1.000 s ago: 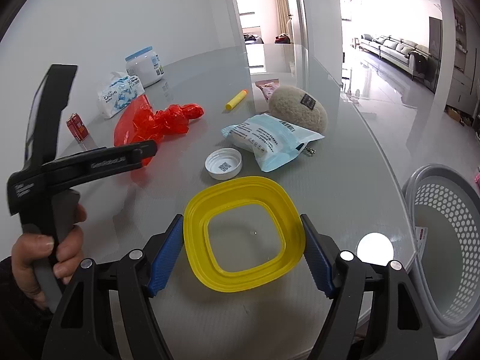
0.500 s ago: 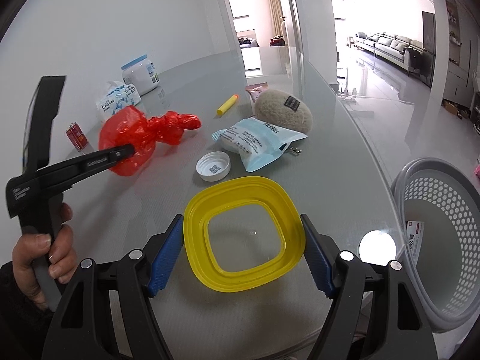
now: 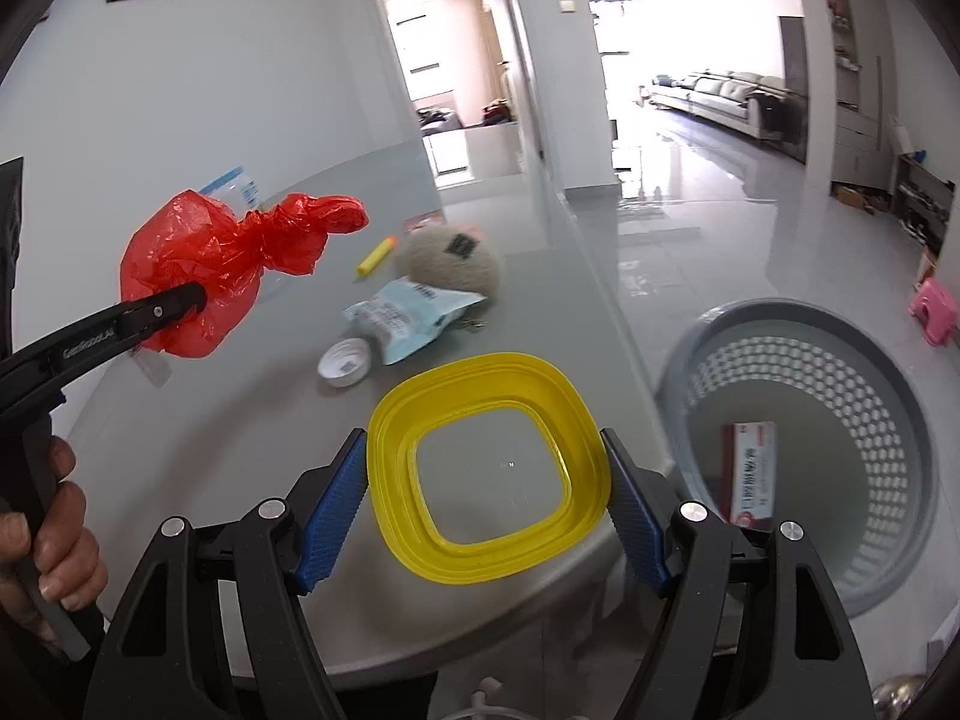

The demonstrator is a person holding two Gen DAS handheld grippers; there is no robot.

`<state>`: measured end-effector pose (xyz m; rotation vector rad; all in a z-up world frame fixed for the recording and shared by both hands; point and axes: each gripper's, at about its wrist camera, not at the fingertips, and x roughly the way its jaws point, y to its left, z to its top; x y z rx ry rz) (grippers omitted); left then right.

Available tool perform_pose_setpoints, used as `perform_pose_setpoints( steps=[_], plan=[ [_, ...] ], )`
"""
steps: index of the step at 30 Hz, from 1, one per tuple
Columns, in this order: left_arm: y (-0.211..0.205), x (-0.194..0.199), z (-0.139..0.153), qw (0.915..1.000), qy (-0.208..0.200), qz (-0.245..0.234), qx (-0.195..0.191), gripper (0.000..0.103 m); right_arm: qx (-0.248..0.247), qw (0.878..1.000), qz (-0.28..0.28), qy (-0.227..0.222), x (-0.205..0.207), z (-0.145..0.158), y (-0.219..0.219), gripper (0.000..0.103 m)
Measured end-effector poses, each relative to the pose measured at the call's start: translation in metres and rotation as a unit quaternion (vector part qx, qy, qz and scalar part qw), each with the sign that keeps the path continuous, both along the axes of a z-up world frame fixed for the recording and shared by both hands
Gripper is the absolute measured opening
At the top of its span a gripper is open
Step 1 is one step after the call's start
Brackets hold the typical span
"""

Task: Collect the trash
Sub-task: 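Carry the red bag and yellow lid over the grey basket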

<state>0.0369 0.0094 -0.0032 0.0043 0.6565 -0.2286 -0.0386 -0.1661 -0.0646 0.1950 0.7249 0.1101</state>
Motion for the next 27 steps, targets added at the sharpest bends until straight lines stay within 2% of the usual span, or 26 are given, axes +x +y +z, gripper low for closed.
perform_pose_setpoints(
  steps=[4, 10, 20, 27],
  plan=[
    [-0.037, -0.007, 0.003, 0.9984, -0.003, -0.055, -0.013, 0.015, -0.004, 0.999, -0.040, -0.005, -0.016, 0.006, -0.025, 0.072],
    [-0.088, -0.011, -0.002, 0.9920, 0.004, -0.126, -0.006, 0.015, 0.007, 0.994, -0.105, -0.009, -0.042, 0.003, -0.068, 0.072],
    [-0.167, -0.011, -0.022, 0.9765, 0.024, -0.214, 0.010, 0.015, 0.019, 0.982, -0.187, -0.006, -0.073, -0.006, -0.125, 0.072],
    [-0.210, -0.006, -0.047, 0.9669, 0.051, -0.248, 0.030, 0.015, 0.030, 0.976, -0.217, 0.010, -0.074, -0.023, -0.154, 0.072]
  ],
)
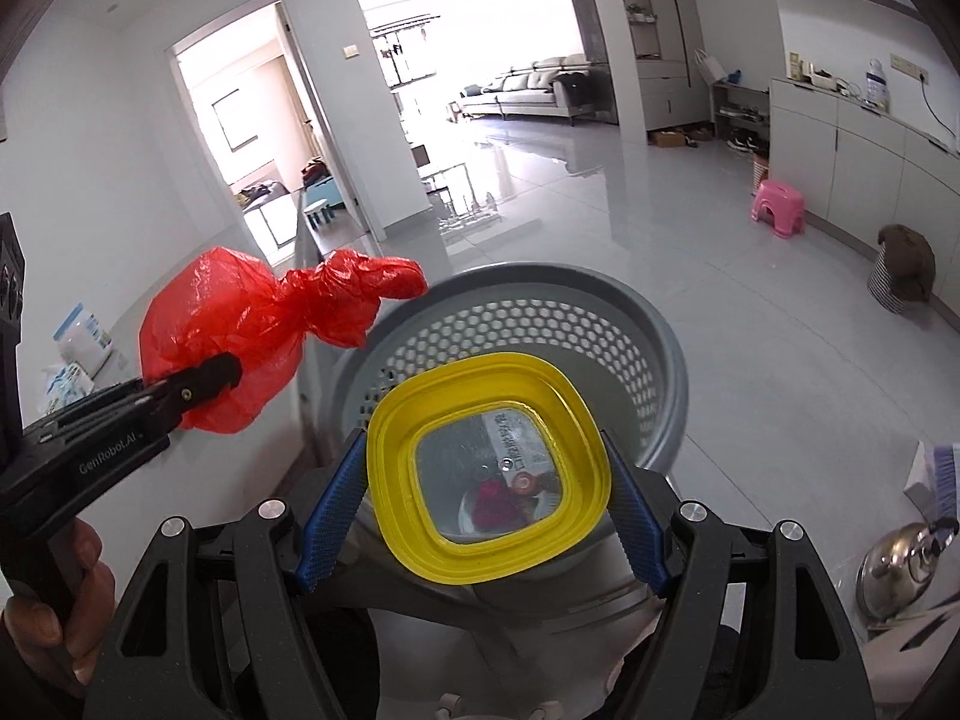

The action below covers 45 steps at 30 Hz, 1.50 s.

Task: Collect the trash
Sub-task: 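Carry the red bag and yellow lid over the grey basket, then open the left gripper to drop the red bag while the right gripper releases the yellow lid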

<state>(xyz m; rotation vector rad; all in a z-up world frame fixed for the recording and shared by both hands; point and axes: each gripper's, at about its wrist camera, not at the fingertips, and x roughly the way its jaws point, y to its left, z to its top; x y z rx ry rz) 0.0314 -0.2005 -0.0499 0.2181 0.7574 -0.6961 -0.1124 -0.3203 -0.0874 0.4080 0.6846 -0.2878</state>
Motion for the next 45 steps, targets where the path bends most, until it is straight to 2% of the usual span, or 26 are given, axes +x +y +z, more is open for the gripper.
perform_pose_setpoints(
  steps=[6, 16, 35, 37, 42, 45],
  plan=[
    [-0.025, 0.012, -0.020, 0.9994, 0.017, -0.010, 0.028, 0.015, 0.015, 1.000, -0.012, 0.000, 0.009, -0.010, -0.017, 0.072],
    [-0.059, 0.024, -0.041, 0.9976, 0.042, -0.019, 0.052, 0.015, 0.026, 1.000, -0.002, 0.017, 0.037, -0.024, -0.027, 0.072],
    [-0.076, 0.043, -0.056, 0.9954, 0.064, -0.007, 0.072, 0.018, 0.030, 0.999, 0.005, 0.045, 0.074, -0.041, -0.041, 0.072],
    [-0.075, 0.042, -0.055, 0.9956, 0.063, -0.007, 0.069, 0.022, 0.032, 0.999, 0.002, 0.043, 0.075, -0.040, -0.043, 0.073],
    [-0.074, 0.041, -0.054, 0.9962, 0.057, -0.007, 0.065, 0.049, 0.036, 0.999, 0.000, 0.040, 0.072, -0.040, -0.046, 0.074],
    [-0.073, 0.039, -0.052, 0.9968, 0.051, -0.007, 0.061, 0.053, 0.037, 0.999, -0.002, 0.035, 0.069, -0.040, -0.047, 0.077]
  ],
)
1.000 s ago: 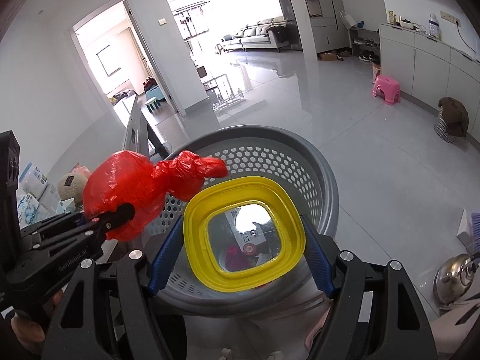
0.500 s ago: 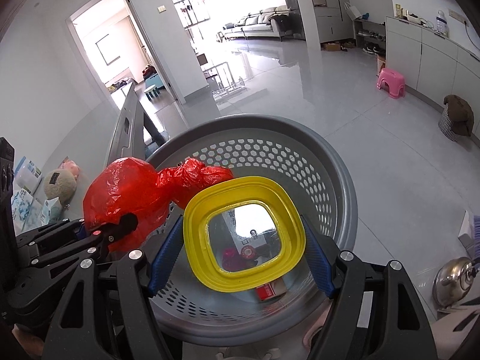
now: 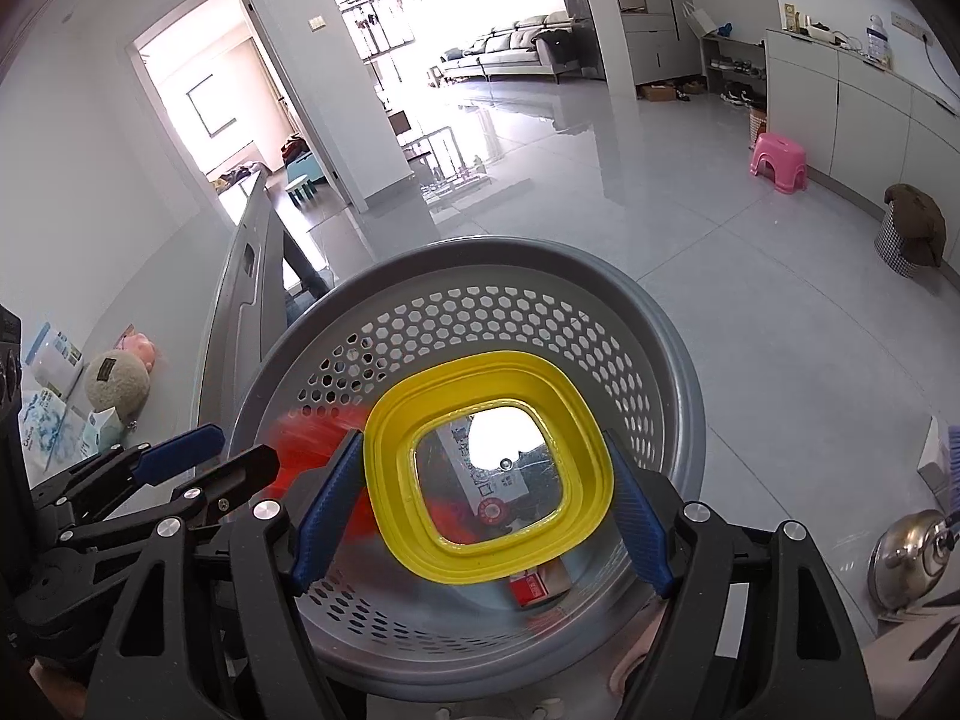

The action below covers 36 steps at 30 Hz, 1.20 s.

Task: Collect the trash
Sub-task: 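Open the left gripper to drop the red bag while the right gripper releases the yellow lid, then move both tools back over the table toward the white bottle cap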

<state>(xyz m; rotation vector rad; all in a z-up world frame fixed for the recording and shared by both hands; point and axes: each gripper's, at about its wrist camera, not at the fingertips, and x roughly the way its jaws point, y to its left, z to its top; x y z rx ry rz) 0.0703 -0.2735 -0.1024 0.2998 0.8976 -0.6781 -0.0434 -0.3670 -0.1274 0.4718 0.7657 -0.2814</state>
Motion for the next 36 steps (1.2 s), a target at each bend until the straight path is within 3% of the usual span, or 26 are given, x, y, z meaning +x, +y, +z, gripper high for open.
perform_pose_setpoints(
  steps=[7, 14, 16, 18, 36],
  plan=[
    [0.002, 0.005, -0.004, 1.0000, 0.007, 0.004, 0.001, 0.055, 0.004, 1.000, -0.006, -0.001, -0.004, 0.000, -0.005, 0.080],
    [0.004, 0.003, -0.001, 0.9999, 0.004, 0.010, 0.000, 0.063, 0.012, 1.000, -0.010, -0.001, -0.011, -0.002, -0.003, 0.080],
    [0.005, 0.002, 0.000, 0.9999, 0.001, 0.012, -0.001, 0.066, 0.014, 1.000, -0.010, -0.003, -0.014, -0.001, -0.002, 0.080],
    [0.006, -0.001, 0.002, 0.9999, -0.003, 0.016, -0.002, 0.080, 0.013, 1.000, -0.011, -0.004, -0.017, 0.001, -0.001, 0.080],
    [0.037, -0.013, 0.031, 0.9981, -0.028, 0.040, -0.039, 0.094, -0.006, 1.000, -0.014, -0.023, -0.044, 0.027, 0.018, 0.080]
  ],
)
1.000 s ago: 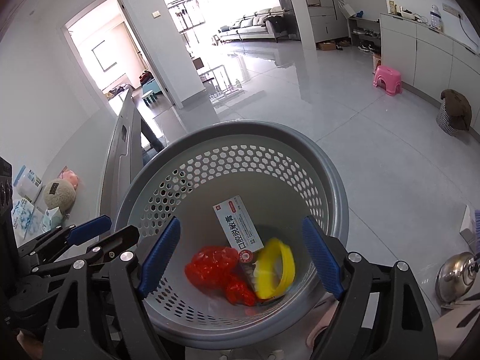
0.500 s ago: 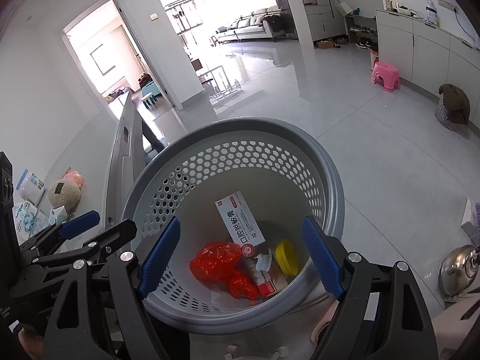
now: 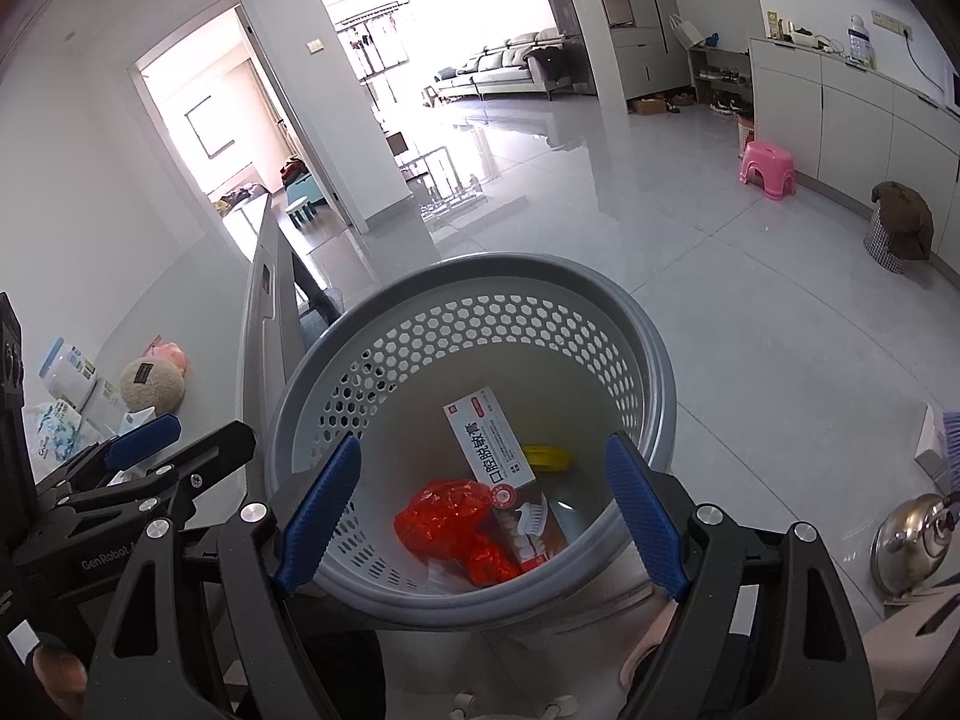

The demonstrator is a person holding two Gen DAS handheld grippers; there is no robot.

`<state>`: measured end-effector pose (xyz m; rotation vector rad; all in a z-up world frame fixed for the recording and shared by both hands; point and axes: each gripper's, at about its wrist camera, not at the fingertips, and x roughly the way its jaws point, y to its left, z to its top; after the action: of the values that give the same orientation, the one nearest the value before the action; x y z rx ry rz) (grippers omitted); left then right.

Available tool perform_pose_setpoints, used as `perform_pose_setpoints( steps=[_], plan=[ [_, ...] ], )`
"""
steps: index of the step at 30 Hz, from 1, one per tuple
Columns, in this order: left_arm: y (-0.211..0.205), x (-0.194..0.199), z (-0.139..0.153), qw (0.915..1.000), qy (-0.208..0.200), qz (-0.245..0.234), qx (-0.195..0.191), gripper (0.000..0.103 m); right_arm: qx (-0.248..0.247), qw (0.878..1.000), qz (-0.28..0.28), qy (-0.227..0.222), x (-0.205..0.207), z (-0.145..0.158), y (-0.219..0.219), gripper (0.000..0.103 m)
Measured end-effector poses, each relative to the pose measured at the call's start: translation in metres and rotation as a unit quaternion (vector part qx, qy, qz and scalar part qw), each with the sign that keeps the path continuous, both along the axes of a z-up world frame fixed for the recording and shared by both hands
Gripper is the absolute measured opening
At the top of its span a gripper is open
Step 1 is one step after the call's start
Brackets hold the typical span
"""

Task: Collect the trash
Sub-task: 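Move both tools back over the table toward the white bottle cap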

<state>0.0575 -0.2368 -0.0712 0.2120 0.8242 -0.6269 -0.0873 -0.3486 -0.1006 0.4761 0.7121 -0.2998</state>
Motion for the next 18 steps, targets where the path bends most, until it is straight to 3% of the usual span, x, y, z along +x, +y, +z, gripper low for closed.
perform_pose_setpoints(
  steps=[18],
  plan=[
    [0.067, -0.006, 0.027, 0.9960, -0.038, 0.077, -0.022, 0.094, -0.012, 0.999, 0.049, -0.020, 0.006, 0.021, 0.045, 0.080]
  ],
)
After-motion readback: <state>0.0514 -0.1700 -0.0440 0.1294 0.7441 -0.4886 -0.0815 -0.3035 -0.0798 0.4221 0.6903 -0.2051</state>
